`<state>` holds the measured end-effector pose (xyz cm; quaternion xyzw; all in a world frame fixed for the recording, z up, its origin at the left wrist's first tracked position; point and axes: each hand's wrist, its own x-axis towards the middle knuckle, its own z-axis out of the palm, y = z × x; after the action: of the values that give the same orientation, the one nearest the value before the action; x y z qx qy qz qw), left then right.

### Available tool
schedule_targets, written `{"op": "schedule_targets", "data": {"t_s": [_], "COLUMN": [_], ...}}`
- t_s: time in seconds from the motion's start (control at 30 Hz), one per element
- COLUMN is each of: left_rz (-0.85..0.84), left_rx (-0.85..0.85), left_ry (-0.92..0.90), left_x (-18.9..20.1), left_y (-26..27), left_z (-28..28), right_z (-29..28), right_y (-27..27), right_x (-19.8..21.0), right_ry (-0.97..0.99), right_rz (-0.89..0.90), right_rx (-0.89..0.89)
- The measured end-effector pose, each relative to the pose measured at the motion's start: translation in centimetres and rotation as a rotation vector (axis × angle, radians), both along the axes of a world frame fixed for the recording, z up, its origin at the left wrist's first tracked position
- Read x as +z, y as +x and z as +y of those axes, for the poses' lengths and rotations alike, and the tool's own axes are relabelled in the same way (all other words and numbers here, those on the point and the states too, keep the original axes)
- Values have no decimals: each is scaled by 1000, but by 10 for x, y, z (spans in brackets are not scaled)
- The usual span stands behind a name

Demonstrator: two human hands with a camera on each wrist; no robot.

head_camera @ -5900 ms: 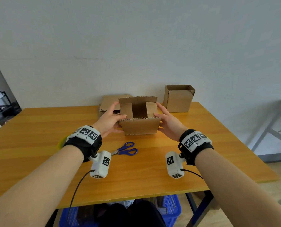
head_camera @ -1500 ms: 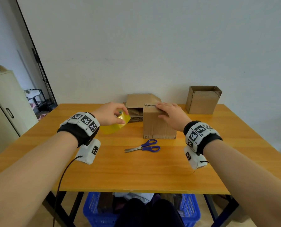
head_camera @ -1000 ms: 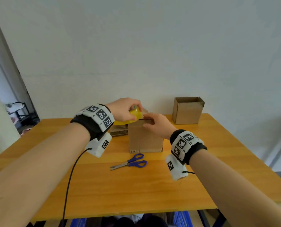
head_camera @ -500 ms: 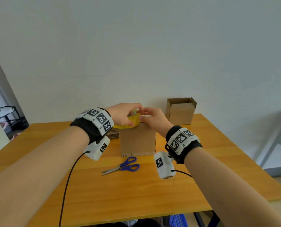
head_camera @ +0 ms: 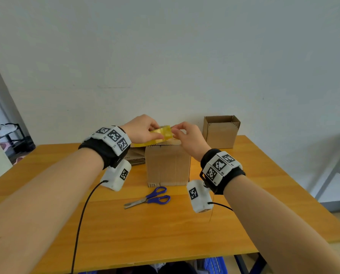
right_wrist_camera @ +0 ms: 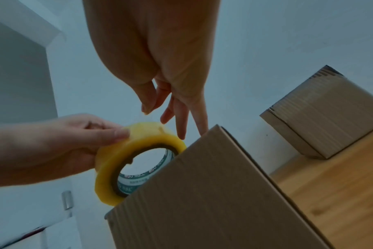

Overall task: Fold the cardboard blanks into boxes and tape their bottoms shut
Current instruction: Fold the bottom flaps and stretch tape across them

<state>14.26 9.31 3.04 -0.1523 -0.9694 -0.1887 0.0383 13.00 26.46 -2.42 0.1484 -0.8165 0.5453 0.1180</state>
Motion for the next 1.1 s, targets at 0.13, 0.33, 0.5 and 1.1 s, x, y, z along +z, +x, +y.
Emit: {"op": "schedule_targets", "data": {"t_s": [0.13,0.33,0.5,1.1], "left_rz": [87,125,150,150], "left_rx": [27,-23,11,445], "left_ry": [3,121,70,573], "left_x": [-7,-22,-31,-48], "left_y": [-4,-3,-3,-26], "left_z": [-6,-6,-9,10], "right_z": [1,2,0,9], "right_y": [0,2,1,1], "right_x": [2,3,2,-1], "right_ry": [-60,-2,-5,-233], "right_rz": [-34,31,23,-91], "right_rx": [11,-44,-60,-42]}}
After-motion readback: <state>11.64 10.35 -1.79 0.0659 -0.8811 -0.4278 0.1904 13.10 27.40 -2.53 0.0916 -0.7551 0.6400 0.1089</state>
